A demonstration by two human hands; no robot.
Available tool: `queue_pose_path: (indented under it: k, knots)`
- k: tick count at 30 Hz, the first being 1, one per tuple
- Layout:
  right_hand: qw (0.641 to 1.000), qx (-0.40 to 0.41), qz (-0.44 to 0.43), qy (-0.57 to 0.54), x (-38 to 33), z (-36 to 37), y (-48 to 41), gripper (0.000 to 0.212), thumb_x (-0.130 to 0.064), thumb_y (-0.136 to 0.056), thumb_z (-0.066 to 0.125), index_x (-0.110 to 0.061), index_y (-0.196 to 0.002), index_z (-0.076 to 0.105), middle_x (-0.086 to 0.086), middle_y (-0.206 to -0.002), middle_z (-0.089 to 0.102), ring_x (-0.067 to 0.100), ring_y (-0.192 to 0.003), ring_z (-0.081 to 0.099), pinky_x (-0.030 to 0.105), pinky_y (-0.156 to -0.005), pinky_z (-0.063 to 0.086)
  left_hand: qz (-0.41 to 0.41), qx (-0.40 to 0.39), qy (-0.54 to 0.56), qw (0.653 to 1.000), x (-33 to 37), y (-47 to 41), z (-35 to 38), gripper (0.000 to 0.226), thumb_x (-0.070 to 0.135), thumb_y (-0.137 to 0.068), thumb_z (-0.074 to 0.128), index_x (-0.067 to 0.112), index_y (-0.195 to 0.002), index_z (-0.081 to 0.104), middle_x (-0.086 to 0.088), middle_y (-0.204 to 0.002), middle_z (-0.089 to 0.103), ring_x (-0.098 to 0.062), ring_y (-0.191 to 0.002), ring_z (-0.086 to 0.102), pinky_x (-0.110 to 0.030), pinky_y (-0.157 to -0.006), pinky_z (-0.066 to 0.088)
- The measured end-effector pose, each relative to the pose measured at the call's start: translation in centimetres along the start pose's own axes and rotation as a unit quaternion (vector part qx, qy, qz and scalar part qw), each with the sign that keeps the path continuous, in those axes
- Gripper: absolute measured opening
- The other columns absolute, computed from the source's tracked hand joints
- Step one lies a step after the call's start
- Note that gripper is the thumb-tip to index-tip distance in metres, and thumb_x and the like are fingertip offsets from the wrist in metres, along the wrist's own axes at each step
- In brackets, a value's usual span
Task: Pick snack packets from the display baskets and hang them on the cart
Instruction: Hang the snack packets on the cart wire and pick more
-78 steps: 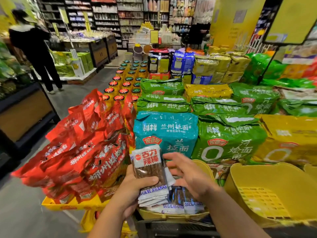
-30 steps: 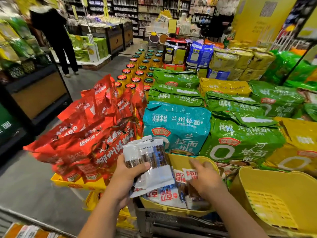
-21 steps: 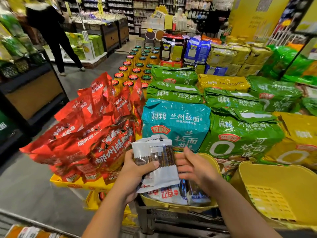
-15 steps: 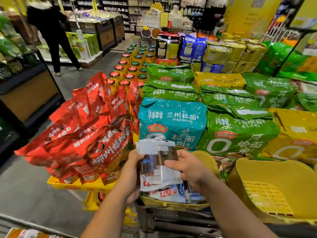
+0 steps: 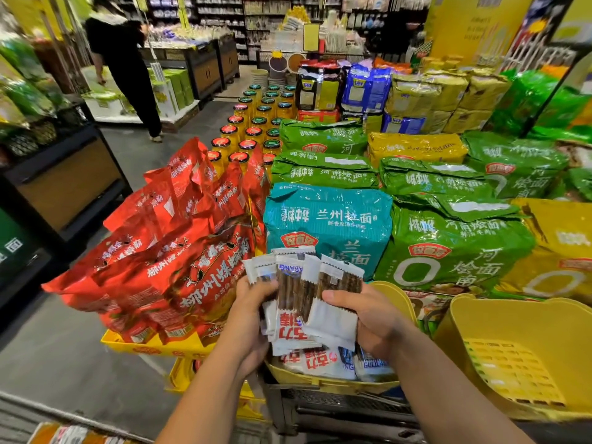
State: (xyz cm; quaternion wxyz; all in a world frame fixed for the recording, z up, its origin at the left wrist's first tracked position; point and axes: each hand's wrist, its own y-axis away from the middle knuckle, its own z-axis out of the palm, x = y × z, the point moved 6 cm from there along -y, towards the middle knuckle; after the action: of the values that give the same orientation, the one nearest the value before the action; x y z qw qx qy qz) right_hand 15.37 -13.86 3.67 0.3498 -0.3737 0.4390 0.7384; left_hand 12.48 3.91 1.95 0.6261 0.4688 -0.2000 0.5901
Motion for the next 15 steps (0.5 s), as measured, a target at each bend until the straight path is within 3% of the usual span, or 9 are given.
queue_pose_path:
  k: [5, 7, 11, 15]
  knots:
    - [0.998, -0.038, -0.011, 0.049, 0.0, 0.6, 0.2, 0.038, 0.003, -0.089, 0.065, -0.009, -0.125, 0.067, 0.016, -0.122, 0.071, 0.036, -0.113, 0.068, 0.057, -0.105, 0.048, 0.007, -0.012, -0.026, 1.0, 0.2, 0.0, -0.7, 0.085, -0.003, -0.058, 0.085, 0.014, -0.132, 0.049, -0.022, -0.114, 0.072, -0.042, -0.098, 0.073, -0.052, -0.073, 0.06]
    - [0.996, -0.063, -0.013, 0.06, 0.5, 1.1, 0.1, 0.044, 0.0, -0.088, 0.068, -0.009, -0.131, 0.063, 0.016, -0.126, 0.069, 0.037, -0.117, 0.066, 0.057, -0.106, 0.047, 0.016, -0.004, -0.03, 0.999, 0.4, 0.1, -0.7, 0.091, -0.006, -0.055, 0.088, 0.01, -0.136, 0.048, -0.023, -0.115, 0.072, -0.044, -0.101, 0.072, -0.054, -0.076, 0.06]
    - [0.999, -0.005, -0.002, 0.041, 0.9, 0.1, -0.6, 0.04, -0.001, -0.084, 0.071, -0.008, -0.123, 0.069, 0.017, -0.12, 0.072, 0.037, -0.112, 0.069, 0.058, -0.104, 0.048, 0.05, 0.061, 0.007, 0.997, 1.1, 0.6, -1.7, 0.07, 0.004, -0.065, 0.082, 0.012, -0.129, 0.056, -0.019, -0.111, 0.075, -0.039, -0.096, 0.074, -0.051, -0.077, 0.061]
    - [0.99, 0.064, -0.001, 0.123, 0.7, -3.8, -0.9, 0.029, 0.0, -0.077, 0.077, -0.009, -0.104, 0.077, 0.015, -0.107, 0.076, 0.035, -0.101, 0.073, 0.057, -0.101, 0.051, 0.109, 0.13, 0.042, 0.985, 3.0, 0.9, -5.1, 0.061, 0.012, -0.067, 0.079, 0.012, -0.126, 0.063, -0.017, -0.113, 0.074, -0.036, -0.095, 0.074, -0.054, -0.081, 0.059]
